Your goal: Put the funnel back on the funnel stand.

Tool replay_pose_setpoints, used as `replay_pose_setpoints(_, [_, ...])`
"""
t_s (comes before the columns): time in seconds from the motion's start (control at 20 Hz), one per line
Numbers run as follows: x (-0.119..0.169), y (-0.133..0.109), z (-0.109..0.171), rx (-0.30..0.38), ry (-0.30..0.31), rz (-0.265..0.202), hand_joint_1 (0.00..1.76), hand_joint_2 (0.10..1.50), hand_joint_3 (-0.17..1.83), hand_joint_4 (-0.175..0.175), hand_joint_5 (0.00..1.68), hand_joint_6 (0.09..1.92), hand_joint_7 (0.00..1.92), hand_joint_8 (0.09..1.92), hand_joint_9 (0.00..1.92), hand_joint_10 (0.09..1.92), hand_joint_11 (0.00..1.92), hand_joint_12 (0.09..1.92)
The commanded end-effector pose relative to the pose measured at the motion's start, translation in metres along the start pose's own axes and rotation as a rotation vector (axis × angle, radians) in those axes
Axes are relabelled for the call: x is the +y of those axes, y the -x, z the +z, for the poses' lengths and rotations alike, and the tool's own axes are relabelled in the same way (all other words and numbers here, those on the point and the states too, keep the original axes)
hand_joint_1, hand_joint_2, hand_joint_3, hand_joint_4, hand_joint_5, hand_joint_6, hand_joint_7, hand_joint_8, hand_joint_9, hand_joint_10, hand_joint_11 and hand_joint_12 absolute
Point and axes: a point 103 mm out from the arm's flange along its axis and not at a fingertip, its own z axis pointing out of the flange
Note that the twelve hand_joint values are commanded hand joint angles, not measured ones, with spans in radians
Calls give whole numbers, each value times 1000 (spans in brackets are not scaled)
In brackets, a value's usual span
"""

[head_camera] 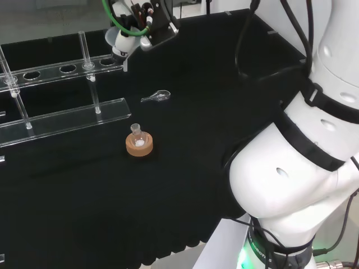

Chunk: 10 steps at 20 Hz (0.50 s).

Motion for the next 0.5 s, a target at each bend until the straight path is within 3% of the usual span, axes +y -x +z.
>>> replay_pose_setpoints(0.05, [37,13,-12,-7,16,-24,837,1099,-175,-23,598,98,332,670,691,531,592,1282])
replay_pose_setpoints(0.5, [77,18,-17,-3,29,-53,840,1099,-175,-24,595,99,334,669,692,529,600,1280])
